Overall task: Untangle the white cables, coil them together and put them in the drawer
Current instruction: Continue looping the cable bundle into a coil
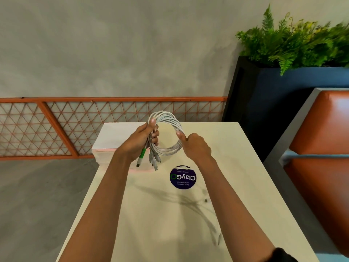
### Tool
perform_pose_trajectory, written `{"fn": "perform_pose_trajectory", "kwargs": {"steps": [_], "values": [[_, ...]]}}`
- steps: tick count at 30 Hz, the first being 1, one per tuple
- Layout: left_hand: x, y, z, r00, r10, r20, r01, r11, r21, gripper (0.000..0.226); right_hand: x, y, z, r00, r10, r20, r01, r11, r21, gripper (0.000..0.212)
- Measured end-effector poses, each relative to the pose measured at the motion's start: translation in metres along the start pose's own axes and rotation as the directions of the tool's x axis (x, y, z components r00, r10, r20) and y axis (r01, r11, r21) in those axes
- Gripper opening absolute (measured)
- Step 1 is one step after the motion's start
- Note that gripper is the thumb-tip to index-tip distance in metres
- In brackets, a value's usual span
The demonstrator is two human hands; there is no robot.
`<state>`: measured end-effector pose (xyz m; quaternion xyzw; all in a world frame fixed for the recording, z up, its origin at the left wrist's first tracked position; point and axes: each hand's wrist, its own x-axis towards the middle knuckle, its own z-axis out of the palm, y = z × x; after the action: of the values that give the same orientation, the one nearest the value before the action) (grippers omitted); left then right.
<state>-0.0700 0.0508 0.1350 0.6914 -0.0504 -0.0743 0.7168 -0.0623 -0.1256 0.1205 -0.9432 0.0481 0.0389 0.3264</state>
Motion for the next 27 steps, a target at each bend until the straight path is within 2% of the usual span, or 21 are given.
{"fn": "perform_pose_trajectory", "kwargs": {"steps": [3, 5, 7, 10, 12, 14, 17, 20, 24, 27], "values": [[-0.001, -0.006, -0.004, 1.000, -0.019, 0.016, 0.020, 0.997, -0.079, 0.039, 0.007, 0.006, 0.000, 1.000, 0.008, 0.013, -0.009, 0.996, 0.093, 0.073], [-0.001, -0.009, 0.004, 0.998, -0.009, -0.056, 0.002, 0.992, -0.124, 0.041, 0.006, 0.005, 0.000, 0.997, 0.054, -0.051, -0.047, 0.990, 0.132, 0.066], [0.000, -0.011, 0.018, 0.981, 0.017, -0.193, -0.042, 0.991, -0.126, 0.043, 0.001, 0.000, 0.001, 0.985, 0.053, -0.164, -0.045, 0.998, 0.053, 0.060], [0.005, -0.014, 0.034, 0.917, 0.112, -0.382, -0.104, 0.994, 0.042, 0.038, -0.011, -0.010, 0.003, 0.973, -0.068, -0.220, 0.051, 0.995, -0.083, 0.051], [0.009, -0.018, 0.037, 0.877, 0.191, -0.441, -0.121, 0.976, 0.181, 0.029, -0.016, -0.013, 0.004, 0.971, -0.162, -0.175, 0.138, 0.980, -0.145, 0.046], [0.009, -0.022, 0.036, 0.846, 0.236, -0.477, -0.119, 0.958, 0.262, 0.034, -0.016, -0.013, 0.002, 0.969, -0.222, -0.111, 0.201, 0.963, -0.179, 0.044], [0.008, -0.027, 0.030, 0.827, 0.287, -0.484, -0.119, 0.929, 0.349, 0.039, -0.011, -0.008, -0.004, 0.964, -0.264, 0.032, 0.266, 0.947, -0.181, 0.044], [0.010, -0.032, 0.021, 0.823, 0.313, -0.475, -0.111, 0.908, 0.405, 0.041, -0.010, -0.007, -0.011, 0.921, -0.344, 0.180, 0.373, 0.913, -0.163, 0.042], [0.009, -0.040, 0.015, 0.804, 0.404, -0.436, -0.114, 0.825, 0.554, 0.029, -0.016, -0.006, -0.016, 0.853, -0.439, 0.280, 0.466, 0.884, -0.034, 0.036], [0.009, -0.047, 0.008, 0.793, 0.406, -0.453, -0.109, 0.827, 0.551, 0.029, -0.018, -0.003, -0.025, 0.826, -0.494, 0.272, 0.479, 0.869, 0.123, 0.036]]}}
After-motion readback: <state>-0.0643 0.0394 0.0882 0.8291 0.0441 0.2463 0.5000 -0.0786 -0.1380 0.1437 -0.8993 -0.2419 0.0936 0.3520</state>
